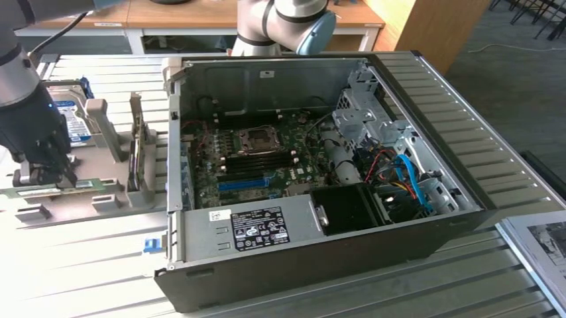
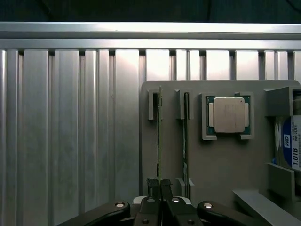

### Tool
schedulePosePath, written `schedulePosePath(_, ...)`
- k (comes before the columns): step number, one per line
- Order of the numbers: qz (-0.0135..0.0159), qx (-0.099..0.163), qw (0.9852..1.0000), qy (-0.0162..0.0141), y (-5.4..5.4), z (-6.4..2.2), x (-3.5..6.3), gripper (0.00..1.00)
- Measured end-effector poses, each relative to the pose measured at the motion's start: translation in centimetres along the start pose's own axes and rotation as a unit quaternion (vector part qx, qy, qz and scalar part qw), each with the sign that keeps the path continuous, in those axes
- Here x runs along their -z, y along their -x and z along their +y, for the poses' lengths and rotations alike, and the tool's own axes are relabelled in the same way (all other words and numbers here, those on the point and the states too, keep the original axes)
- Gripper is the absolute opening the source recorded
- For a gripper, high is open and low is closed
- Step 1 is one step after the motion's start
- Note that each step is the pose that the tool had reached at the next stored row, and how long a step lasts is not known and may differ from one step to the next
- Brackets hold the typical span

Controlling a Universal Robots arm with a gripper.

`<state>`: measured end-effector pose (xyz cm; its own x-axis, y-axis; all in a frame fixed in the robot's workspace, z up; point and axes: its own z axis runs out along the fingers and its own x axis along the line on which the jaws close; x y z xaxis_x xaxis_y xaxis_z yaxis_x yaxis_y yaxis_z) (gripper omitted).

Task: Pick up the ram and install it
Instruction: 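Pick up the ram and move it above insertion slot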

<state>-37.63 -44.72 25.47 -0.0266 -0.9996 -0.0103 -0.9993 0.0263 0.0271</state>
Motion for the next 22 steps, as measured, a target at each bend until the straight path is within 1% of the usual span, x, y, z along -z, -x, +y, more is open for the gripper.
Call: schedulePosePath(22, 0.0000, 0.000, 1.0000, 0.0000, 0.0, 0.08, 3.58, 0.12)
